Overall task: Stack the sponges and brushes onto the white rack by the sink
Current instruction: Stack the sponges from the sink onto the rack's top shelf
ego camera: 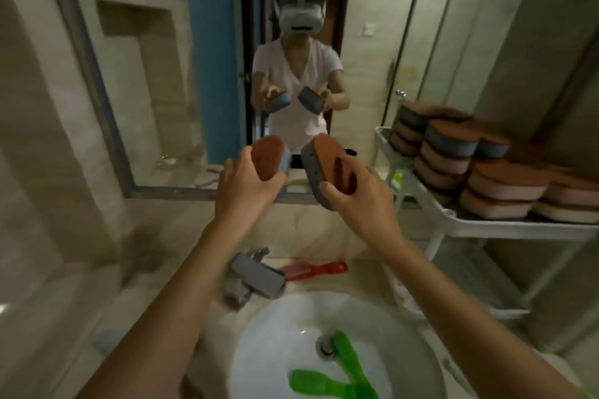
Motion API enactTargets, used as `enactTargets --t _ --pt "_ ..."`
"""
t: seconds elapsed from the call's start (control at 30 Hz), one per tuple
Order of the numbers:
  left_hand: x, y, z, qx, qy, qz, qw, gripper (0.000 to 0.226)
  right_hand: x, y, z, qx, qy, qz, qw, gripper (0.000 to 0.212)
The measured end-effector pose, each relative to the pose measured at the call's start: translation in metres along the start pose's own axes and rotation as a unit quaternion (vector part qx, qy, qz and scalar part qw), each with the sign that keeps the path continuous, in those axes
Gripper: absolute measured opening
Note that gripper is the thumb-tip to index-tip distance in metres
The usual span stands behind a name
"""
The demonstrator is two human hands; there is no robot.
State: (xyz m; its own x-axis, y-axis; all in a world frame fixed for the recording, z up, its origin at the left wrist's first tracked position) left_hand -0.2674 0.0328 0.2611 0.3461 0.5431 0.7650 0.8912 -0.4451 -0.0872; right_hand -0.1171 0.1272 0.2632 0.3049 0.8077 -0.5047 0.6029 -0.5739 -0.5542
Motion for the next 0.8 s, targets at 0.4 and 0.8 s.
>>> enactTargets --t 0.4,0.8 --pt "0.229 0.055 0.136 -0.118 0.036 0.103 0.987 0.073 0.155 -0.034 -0.209 0.070 0.053 0.020 0.996 0.048" --pt "0.307 0.038 0.225 -0.245 0.218 -0.004 0.945 0.077 0.274 -0.079 -0.227 0.020 0.126 0.065 0.990 0.042"
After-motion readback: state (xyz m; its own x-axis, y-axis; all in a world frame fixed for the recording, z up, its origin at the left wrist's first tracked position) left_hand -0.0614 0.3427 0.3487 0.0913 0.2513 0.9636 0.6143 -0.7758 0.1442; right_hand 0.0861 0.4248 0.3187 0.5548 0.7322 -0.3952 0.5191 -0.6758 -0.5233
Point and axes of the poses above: each hand's wrist, its own y-axis away from the middle knuckle, its own z-axis out of the palm, x = y × z, the point moved 3 cm from there along -y, towards the middle knuckle, and after that the axes turned 13 degrees about -z, right-handed, at the moved point
